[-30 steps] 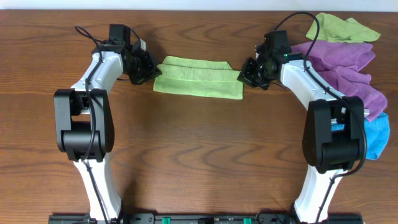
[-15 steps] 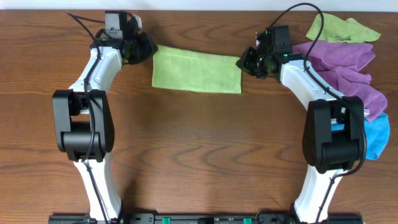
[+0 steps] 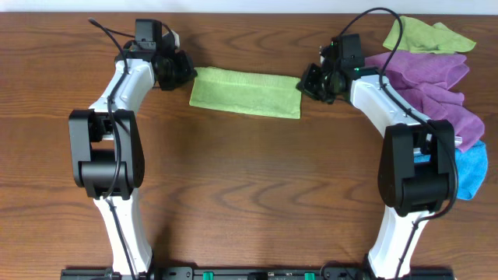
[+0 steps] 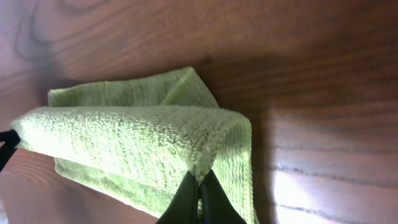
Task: Fold the cloth
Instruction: 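Release the folded edge and lift both grippers, then grasp the right end of the folded strip with the right gripper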
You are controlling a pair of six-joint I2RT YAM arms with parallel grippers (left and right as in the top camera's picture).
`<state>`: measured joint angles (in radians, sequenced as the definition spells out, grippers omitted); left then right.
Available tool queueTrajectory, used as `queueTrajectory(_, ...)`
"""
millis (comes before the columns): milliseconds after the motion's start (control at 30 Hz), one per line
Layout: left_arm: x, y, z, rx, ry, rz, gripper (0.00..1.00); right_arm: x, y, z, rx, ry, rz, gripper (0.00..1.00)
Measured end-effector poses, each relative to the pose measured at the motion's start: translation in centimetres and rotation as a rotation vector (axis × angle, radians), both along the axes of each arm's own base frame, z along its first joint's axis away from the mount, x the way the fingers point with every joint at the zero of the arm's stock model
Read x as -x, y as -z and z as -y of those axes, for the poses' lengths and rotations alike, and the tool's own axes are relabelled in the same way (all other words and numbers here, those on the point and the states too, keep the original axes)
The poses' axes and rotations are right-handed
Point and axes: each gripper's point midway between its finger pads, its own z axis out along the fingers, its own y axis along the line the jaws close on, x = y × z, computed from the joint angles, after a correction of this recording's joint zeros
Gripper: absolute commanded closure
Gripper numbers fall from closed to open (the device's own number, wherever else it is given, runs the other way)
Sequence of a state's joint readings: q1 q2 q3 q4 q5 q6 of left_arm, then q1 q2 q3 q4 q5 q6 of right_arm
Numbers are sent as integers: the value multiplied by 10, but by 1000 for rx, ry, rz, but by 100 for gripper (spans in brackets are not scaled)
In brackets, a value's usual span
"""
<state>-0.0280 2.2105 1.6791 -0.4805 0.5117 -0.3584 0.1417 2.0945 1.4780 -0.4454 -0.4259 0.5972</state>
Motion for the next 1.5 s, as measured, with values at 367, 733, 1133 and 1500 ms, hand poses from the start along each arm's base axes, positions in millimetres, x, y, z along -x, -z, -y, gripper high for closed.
queueTrajectory(367,17,11,-6,-48,5,-77,28,13,6,1,8,-4,-60,39)
queueTrajectory(733,-9,-29,-29,-48,27,34,94,-19,-15,26,-7,28,57,99)
queueTrajectory(1133,-9,-28,44,-254,173,109,95,-22,-31,-21,171,-43,164,99)
queueTrajectory(1500,2,45,29,-280,168,-49,94,-2,-15,-11,273,-53,80,53)
